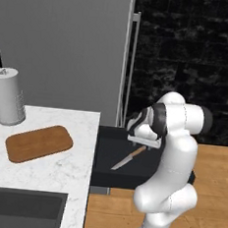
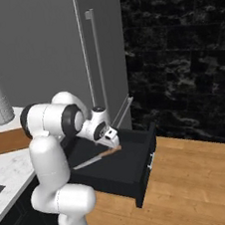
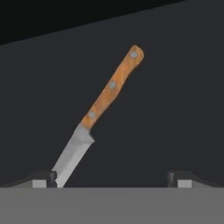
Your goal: Pick up the knife from the drawer and place it on the cutting board. Then place the meat from the plate to the cutting board.
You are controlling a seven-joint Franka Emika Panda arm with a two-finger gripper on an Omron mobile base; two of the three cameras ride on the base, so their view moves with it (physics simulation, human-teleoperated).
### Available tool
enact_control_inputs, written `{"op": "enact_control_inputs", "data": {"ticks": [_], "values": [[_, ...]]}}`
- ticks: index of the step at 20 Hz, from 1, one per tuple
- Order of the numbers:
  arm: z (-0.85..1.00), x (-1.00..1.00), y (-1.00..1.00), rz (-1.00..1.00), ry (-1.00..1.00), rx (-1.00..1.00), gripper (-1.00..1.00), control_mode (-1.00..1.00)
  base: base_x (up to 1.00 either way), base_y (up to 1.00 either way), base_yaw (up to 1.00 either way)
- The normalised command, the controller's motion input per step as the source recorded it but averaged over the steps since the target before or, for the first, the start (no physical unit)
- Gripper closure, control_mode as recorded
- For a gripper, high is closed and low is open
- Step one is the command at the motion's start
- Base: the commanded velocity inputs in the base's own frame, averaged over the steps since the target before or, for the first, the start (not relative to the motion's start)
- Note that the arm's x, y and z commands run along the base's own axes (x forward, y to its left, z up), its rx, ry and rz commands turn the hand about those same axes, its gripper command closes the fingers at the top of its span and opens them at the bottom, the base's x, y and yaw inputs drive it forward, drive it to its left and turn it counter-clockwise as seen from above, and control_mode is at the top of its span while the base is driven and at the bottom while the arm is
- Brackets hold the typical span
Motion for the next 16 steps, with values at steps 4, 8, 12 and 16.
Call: {"op": "enact_control_inputs", "data": {"ticks": [4,8,12,16], "values": [[-0.38,0.39,0.01,-0.01,-0.08,-0.1,-1.0,-1.0,0.0,0.0,0.0],[-0.42,0.46,0.0,-0.03,-0.01,-0.1,-1.0,-1.0,0.0,0.0,0.0],[-0.32,0.37,0.01,-0.04,0.0,-0.04,-1.0,-1.0,0.0,0.0,0.0],[-0.11,0.47,0.1,-0.05,0.0,0.0,-1.0,-1.0,0.0,0.0,0.0]]}}
